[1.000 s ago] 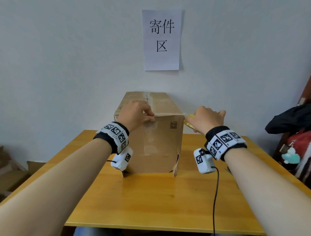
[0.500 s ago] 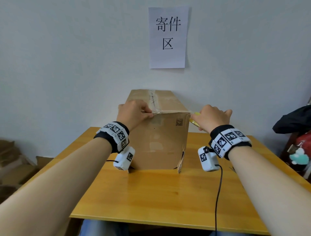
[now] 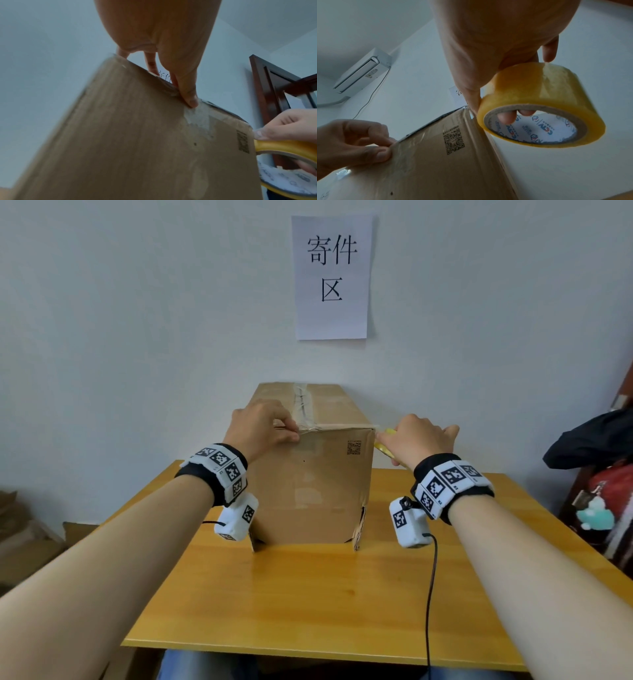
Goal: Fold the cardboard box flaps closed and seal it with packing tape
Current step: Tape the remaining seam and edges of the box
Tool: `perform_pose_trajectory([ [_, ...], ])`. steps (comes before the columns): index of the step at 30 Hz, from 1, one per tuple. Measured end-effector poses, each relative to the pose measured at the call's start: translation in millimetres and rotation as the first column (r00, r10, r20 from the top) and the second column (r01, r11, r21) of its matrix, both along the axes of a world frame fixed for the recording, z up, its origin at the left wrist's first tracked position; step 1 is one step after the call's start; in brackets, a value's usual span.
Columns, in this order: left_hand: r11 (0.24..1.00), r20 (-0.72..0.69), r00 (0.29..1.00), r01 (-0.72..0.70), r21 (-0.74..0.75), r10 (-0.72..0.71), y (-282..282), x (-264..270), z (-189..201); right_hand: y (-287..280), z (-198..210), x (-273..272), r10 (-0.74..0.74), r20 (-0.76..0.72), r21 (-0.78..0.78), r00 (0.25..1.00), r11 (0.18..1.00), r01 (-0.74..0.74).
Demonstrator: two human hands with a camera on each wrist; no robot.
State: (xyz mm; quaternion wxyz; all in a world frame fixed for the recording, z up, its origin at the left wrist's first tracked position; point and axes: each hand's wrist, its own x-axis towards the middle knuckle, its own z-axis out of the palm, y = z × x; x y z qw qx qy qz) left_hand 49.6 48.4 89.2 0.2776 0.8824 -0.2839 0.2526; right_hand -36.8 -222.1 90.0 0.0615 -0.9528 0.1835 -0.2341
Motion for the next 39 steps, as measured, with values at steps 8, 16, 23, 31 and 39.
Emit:
perform_pose_trajectory([
  [8,0.997,0.097,0.995,-0.022,-0.069,0.029,26.5,7.9,-7.8,1.6,-3.7,6.8,-0.02,0.006,-0.013,1.0,1.0,0.02],
  [16,0.977,0.028,1.0,-0.002,-0.214,0.008,40.7,14.7,-17.0,6.6,-2.7,11.3,0.0,0.01,0.01,1.0,1.0,-0.001],
  [23,0.823,-0.076,0.995,0.013,-0.567,-0.068,54.1,8.6,-36.8,13.2,-6.0,13.7,0.051,0.0,0.091,0.999,0.995,-0.051],
  [31,0.754,-0.067,0.994,-0.105,-0.648,0.081,62.8,10.3,-57.7,15.5,-8.2,17.7,0.069,0.008,0.118,0.998,0.991,-0.07],
  [39,0.745,-0.076,0.997,-0.051,-0.665,0.001,61.1,8.6,-60.2,16.7,-10.8,21.6,0.083,0.004,0.151,0.997,0.985,-0.083],
])
